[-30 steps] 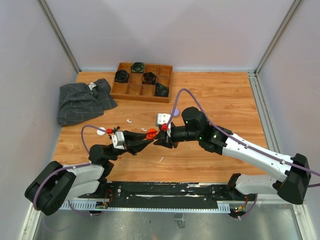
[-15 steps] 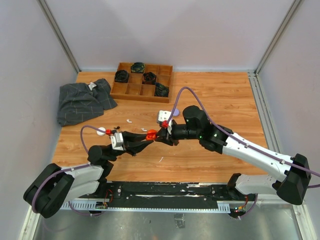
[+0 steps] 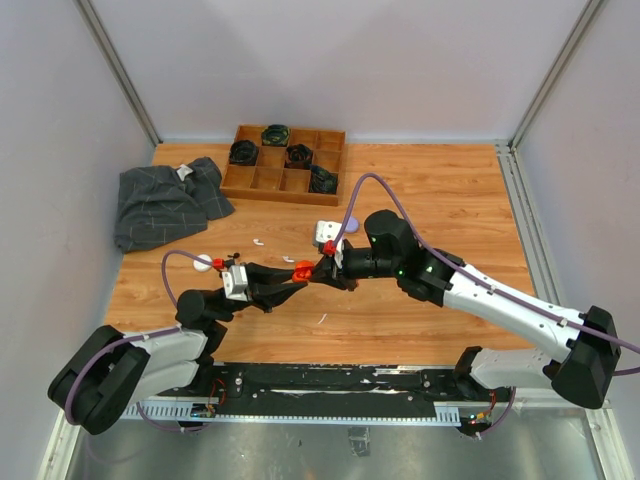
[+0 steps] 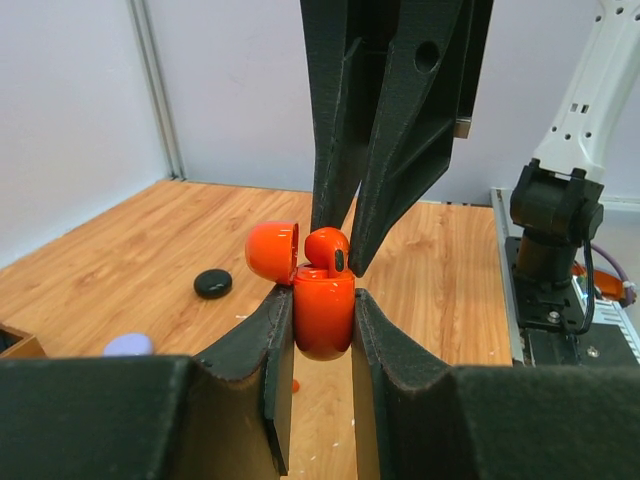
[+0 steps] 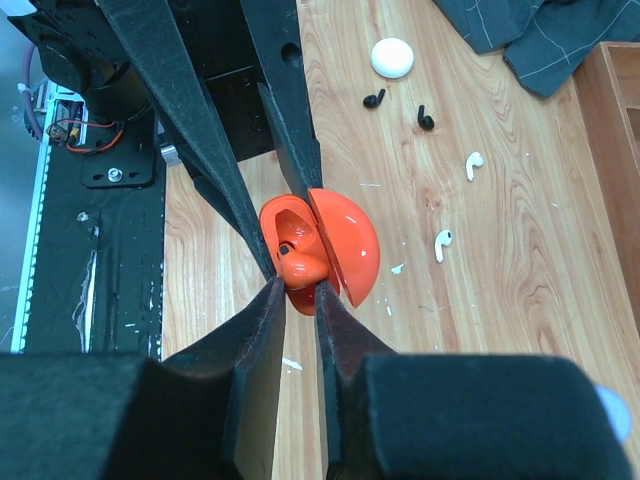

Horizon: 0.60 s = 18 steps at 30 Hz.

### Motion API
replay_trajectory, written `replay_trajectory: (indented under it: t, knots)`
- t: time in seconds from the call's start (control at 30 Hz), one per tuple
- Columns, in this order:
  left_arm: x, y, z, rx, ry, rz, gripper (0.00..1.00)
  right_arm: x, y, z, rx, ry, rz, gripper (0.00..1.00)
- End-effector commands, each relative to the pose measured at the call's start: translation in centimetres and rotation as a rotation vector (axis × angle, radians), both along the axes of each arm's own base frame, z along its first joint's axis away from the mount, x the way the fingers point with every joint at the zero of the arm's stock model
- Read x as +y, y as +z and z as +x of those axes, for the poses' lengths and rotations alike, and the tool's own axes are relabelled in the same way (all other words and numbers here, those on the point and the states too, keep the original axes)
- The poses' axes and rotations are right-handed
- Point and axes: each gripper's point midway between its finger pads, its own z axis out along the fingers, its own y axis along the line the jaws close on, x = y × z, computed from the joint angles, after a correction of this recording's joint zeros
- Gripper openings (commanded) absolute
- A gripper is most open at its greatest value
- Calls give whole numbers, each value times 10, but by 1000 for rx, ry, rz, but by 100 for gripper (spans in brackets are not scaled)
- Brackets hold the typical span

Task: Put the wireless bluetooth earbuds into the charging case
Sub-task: Place the earbud in the charging case.

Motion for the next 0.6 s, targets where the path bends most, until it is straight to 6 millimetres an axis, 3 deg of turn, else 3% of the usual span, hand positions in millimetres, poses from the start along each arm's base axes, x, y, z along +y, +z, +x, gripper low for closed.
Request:
replay_trajectory:
  t: [0.0, 0.27, 0.57]
  knots:
    - [2, 40, -13, -171, -34, -83, 0, 0, 13, 11, -49, -30, 20, 17]
    - [1, 41, -16, -175, -51, -78, 0, -3, 17, 22, -62, -98, 22, 22]
    - [2, 40, -15, -169, -41, -79, 0, -7, 16, 25, -64, -134, 27, 10]
